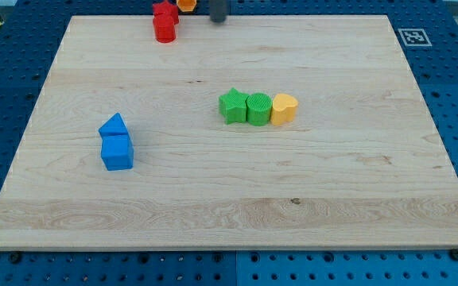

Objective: Push the red star towards the top left corner of the board

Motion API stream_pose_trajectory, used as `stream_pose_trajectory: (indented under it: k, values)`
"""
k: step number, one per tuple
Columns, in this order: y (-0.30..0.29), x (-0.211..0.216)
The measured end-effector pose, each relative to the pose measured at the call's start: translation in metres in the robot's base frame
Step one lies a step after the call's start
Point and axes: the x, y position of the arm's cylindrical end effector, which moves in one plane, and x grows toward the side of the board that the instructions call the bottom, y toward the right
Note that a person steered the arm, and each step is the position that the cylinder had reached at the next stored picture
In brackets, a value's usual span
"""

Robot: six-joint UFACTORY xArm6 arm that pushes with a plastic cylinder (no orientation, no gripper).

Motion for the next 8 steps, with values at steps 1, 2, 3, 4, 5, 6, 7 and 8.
stream_pose_trajectory:
  k: [1,2,3,4,5,6,7,8]
  values:
    - [-0.044,-0.001]
    - [-0.059,-0.001]
    - [-0.064,-0.001]
    - [-0.086,-0.001]
    - [-0.113,-0.002]
    - [-0.114,-0.002]
    - [-0.104,-0.002]
    - [-0.103,-0.002]
